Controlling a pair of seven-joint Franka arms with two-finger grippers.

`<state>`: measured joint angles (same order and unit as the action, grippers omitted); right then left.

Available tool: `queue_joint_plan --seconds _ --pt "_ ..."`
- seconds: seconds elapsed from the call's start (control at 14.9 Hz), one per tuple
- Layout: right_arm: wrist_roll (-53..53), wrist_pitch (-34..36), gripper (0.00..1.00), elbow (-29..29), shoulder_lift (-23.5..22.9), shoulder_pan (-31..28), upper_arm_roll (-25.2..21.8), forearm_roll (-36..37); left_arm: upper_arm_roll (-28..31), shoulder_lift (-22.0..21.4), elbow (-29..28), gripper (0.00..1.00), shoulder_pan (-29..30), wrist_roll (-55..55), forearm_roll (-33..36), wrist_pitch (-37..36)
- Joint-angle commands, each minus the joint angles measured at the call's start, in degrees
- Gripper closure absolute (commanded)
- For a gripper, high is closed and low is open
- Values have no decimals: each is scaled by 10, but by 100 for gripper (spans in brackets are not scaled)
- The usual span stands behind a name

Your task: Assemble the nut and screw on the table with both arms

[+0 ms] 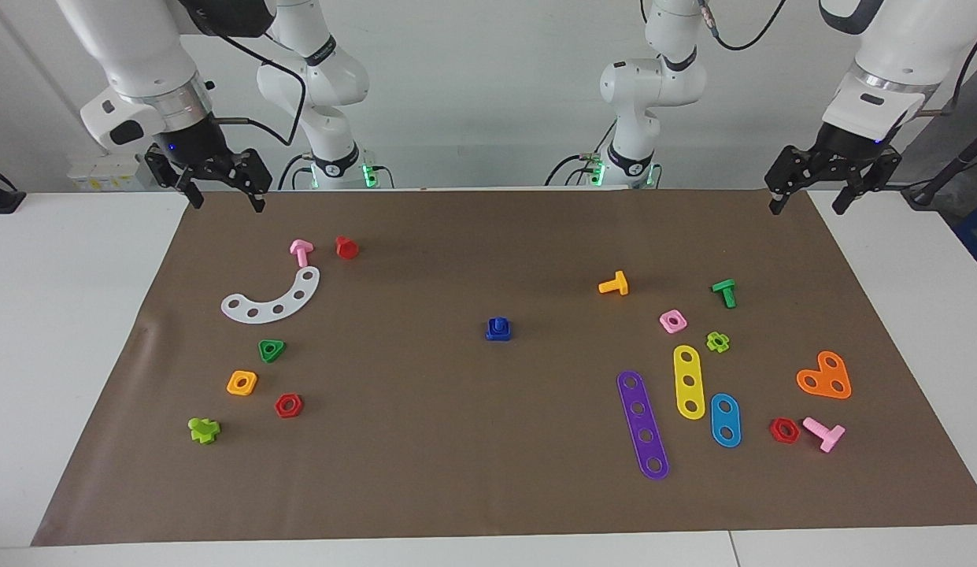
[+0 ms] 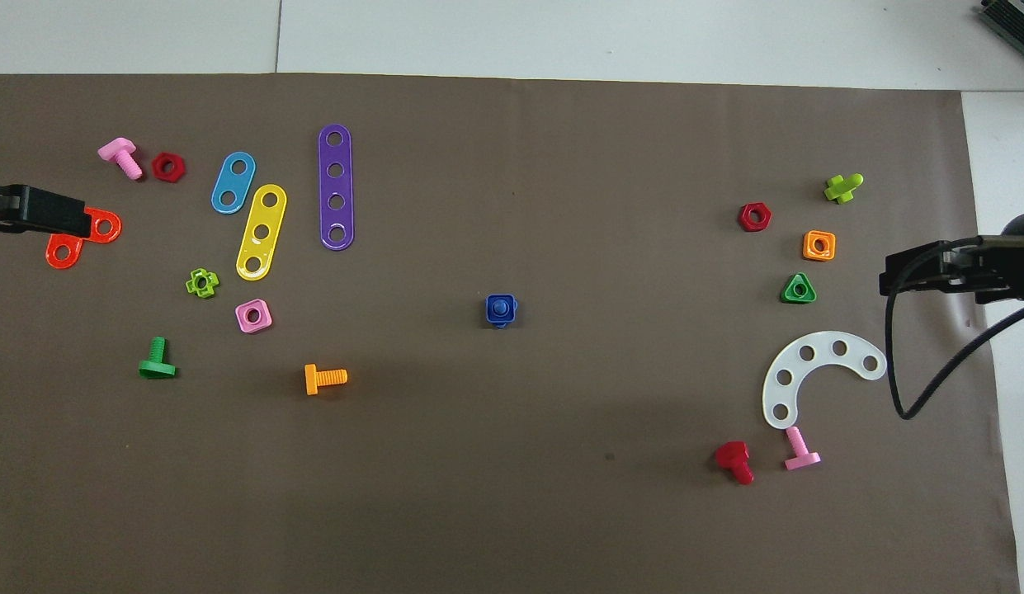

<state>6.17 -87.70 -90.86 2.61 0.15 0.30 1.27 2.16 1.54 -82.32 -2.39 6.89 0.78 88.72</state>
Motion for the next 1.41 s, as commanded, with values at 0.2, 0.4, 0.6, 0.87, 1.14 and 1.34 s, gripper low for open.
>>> queue_joint_plan --seconds 0.2,0.4,0.6,0.87,1.14,1.34 --pt "-17 15 0 17 -11 -10 8 -7 -8 -70 -115 0 5 9 -7 24" --pt "-14 12 0 14 -10 -10 8 -10 -8 -72 -117 0 3 8 -7 15" --pt "-13 10 0 12 -10 -10 8 -11 -8 -64 -103 0 4 7 -10 25" --pt "-13 9 0 10 -10 -10 8 -14 -8 -44 -58 0 5 4 -18 4" --pt "-13 8 0 9 -10 -10 8 -14 -8 -44 -59 0 3 4 -18 -8" --pt "-13 8 0 9 -10 -10 8 -14 -8 -45 -60 0 5 4 -18 -13"
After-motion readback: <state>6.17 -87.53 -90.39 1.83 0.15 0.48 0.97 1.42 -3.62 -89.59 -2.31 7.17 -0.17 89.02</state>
